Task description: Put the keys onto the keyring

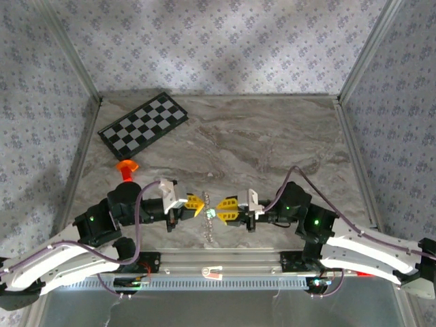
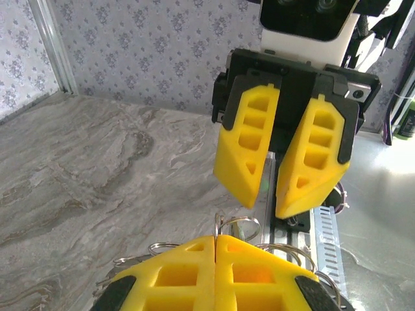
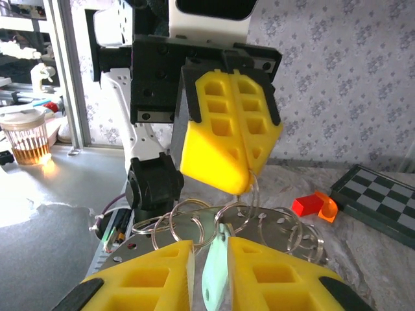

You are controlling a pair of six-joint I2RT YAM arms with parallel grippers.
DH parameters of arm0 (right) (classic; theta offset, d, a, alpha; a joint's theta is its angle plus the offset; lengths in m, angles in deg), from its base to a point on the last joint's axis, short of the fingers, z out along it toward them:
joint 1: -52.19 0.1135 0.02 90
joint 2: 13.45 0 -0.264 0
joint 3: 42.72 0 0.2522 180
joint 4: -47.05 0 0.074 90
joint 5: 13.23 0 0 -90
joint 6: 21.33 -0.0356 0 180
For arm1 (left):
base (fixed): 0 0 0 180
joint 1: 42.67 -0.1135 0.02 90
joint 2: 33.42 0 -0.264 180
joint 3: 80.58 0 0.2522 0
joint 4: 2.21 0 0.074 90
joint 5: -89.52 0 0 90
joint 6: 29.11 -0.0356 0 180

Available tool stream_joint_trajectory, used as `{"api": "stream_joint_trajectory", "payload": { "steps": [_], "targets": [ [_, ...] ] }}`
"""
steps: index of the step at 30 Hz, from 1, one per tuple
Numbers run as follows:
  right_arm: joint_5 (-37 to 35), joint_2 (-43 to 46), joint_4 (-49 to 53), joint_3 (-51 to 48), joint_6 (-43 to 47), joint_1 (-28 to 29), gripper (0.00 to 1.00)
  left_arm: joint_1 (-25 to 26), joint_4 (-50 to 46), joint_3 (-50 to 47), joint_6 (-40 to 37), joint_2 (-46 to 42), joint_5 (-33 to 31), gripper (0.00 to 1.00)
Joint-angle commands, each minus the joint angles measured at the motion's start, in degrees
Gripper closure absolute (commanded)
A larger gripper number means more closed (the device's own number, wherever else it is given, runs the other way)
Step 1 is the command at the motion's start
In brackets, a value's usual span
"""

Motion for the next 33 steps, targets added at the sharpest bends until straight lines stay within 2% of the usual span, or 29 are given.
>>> {"api": "stream_joint_trajectory", "payload": {
  "steps": [1, 8, 13, 16, 33],
  "targets": [
    [-1.7, 1.7, -1.5, -0.1, -2.5, -0.2, 0.78, 0.3, 4.1, -0.2, -0.3, -1.6, 1.6, 1.0],
    [-1.3, 1.5, -0.7, 1.8, -6.3, -1.2, 0.77, 0.2, 3.9, 0.0, -1.0, -2.2, 3.9, 1.0],
    [-1.4, -0.8, 0.9, 4.3, -8.6, -1.5, 0.65, 0.2, 4.0, 0.1, -1.2, -2.0, 4.9, 1.0],
    [-1.9, -2.3, 1.4, 5.4, -10.0, -1.5, 0.63, 0.2, 4.0, 0.0, -1.4, -1.9, 5.2, 1.0],
    [1.5, -6.8, -1.4, 6.9, -13.6, -1.8, 0.69, 0.2, 5.0, -0.6, -2.7, -1.2, 3.7, 1.0]
  ]
}}
